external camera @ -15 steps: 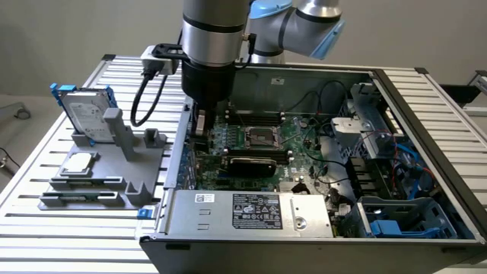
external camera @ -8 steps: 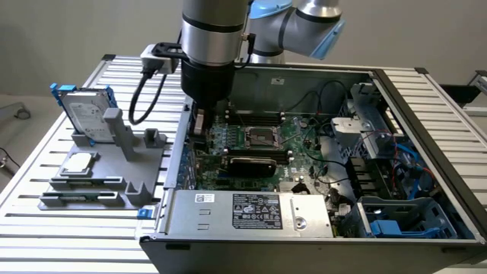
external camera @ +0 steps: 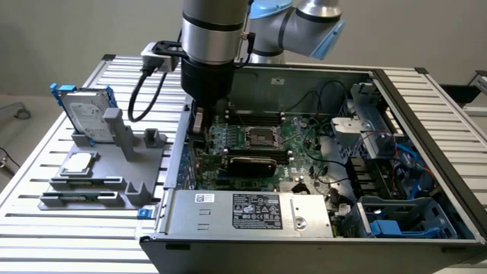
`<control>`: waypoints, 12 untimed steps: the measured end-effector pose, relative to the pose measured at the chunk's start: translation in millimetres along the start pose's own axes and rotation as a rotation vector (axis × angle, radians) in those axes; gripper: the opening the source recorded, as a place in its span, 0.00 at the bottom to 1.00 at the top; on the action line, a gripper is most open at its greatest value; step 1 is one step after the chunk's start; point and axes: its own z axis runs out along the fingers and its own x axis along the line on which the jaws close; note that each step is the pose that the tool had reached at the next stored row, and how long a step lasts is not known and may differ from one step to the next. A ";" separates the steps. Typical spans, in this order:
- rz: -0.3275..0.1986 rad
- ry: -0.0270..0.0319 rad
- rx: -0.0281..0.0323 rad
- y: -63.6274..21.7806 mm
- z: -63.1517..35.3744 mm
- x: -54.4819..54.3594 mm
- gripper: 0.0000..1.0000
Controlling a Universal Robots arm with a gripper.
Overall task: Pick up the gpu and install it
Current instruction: 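Press down on the gpu until it lock into place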
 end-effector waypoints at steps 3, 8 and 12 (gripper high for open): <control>0.007 -0.0009 -0.0020 0.5 0.0 -0.3 0.11; 0.018 -0.0018 -0.0064 1.2 -0.4 -0.7 0.11; 0.024 -0.0026 -0.0082 1.5 -0.9 -1.1 0.11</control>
